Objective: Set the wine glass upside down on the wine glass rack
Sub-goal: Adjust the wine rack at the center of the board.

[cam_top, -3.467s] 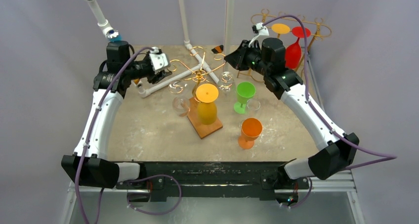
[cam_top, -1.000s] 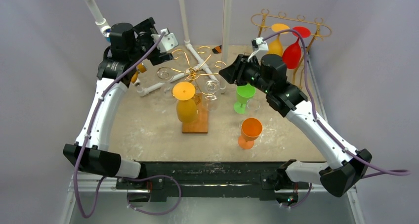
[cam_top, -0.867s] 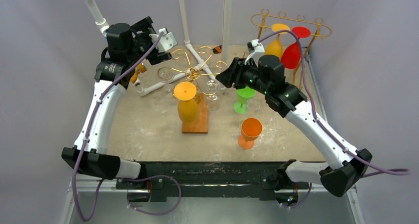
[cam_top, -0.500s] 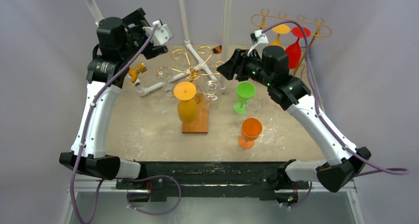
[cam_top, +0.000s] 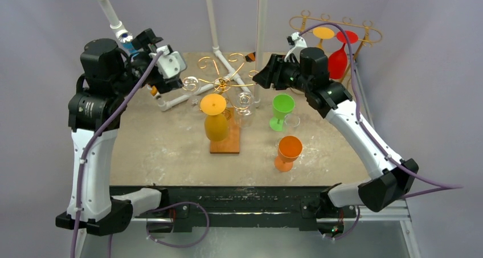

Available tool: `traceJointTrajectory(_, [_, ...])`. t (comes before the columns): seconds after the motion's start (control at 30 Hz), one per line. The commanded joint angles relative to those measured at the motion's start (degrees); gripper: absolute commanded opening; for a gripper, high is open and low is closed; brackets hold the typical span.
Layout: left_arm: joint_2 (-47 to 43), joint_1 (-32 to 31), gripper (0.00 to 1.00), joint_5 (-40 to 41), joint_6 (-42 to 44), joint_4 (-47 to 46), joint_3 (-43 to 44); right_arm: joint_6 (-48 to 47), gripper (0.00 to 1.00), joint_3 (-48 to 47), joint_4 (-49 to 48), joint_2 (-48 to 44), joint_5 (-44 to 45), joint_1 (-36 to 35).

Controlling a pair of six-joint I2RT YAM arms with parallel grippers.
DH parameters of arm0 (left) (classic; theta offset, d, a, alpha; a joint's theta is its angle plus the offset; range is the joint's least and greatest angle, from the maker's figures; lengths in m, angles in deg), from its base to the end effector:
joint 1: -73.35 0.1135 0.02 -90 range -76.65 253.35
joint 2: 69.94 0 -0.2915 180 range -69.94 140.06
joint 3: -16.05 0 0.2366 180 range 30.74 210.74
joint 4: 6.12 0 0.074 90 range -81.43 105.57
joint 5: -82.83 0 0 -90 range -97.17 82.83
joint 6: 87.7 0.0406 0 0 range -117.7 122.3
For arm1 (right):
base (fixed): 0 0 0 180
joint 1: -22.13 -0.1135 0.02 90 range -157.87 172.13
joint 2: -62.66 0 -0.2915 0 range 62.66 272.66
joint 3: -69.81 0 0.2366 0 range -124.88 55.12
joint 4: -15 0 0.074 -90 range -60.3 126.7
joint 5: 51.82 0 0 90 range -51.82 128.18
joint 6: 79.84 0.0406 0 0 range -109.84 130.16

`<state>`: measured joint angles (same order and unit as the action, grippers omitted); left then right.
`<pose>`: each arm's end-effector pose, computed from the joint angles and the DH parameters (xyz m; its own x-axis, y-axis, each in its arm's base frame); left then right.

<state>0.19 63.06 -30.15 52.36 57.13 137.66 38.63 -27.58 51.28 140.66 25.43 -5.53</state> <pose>0.1716 -0.0473 0.5500 0.2856 0.6656 -0.6895 0.5009 0.5098 0.6995 0.2538 0.1432 0.4442 -0.5312 0.2465 -0.8106 -0.4398 0.7375 0.5125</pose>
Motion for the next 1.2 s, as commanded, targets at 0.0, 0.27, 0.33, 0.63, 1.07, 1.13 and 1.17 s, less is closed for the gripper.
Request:
traceJointTrajectory(0.0, [-3.60,-0.26,1.00,-5.72,0.74,8.16,-3.80,0.56,0.58,-3.96,-3.94,0.45,-3.73,0.89])
traceJointTrajectory(0.27, [-8.75,-0.26,1.00,-11.14,-0.23,6.71,-12.55,2.39,0.40,-4.41,-5.91,2.24,-5.73,1.03])
traceJointTrajectory(0.33, [-9.81,-0.26,1.00,-11.38,0.88,6.81,-14.92,2.78,0.34,-3.96,-6.38,2.25,-5.94,1.03])
traceJointTrajectory(0.63, [-14.78,-0.26,0.97,-8.21,2.63,-2.96,-27.21,3.17,0.16,-1.76,-6.99,1.08,-6.32,1.03])
traceJointTrajectory(1.07, [-13.24,-0.26,0.92,-7.33,-2.34,-13.24,-30.29,4.06,0.04,2.89,-7.69,-2.24,-6.19,0.98])
traceJointTrajectory(1.13, [-13.01,-0.26,0.91,-6.81,-2.06,-13.09,-30.43,4.22,0.03,3.27,-7.53,-2.78,-5.46,0.98])
traceJointTrajectory(1.17, [-12.92,-0.26,0.91,-6.46,-2.02,-13.32,-30.51,4.23,0.02,3.39,-7.33,-2.95,-5.01,0.98])
